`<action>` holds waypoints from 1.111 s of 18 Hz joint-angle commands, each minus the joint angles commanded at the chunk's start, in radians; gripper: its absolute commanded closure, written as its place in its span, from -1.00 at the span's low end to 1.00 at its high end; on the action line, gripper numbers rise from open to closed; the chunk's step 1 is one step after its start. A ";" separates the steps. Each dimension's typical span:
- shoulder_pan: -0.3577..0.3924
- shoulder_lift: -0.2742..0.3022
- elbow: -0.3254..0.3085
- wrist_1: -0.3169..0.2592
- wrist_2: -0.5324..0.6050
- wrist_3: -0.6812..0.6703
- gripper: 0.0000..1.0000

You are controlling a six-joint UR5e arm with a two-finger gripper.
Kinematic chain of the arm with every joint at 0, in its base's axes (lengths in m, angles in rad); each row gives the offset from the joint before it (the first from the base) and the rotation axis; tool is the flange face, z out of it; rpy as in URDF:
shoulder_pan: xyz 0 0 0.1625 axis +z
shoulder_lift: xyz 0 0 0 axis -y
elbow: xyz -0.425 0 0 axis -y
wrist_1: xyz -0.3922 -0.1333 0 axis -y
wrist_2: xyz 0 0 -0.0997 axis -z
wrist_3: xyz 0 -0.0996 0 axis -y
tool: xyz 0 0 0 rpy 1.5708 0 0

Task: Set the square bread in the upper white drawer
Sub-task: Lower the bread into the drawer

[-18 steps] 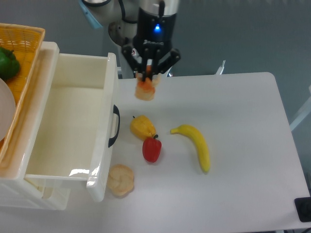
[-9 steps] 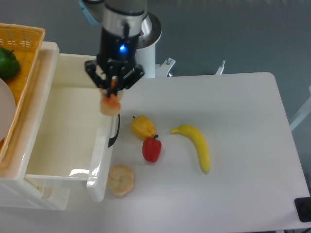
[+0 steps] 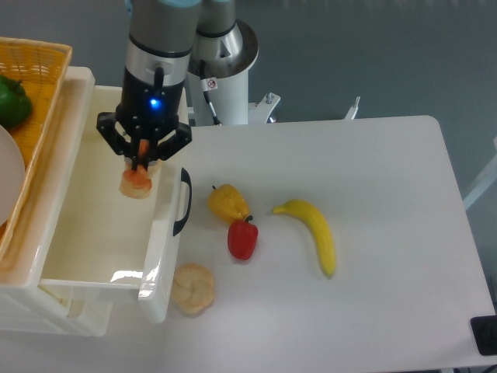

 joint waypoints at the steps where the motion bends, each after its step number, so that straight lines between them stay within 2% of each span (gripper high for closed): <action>1: -0.002 0.000 0.000 0.000 0.000 0.000 0.21; 3: -0.003 0.002 0.000 0.000 0.000 0.000 0.10; 20: 0.000 0.003 -0.002 -0.002 0.009 0.000 -0.12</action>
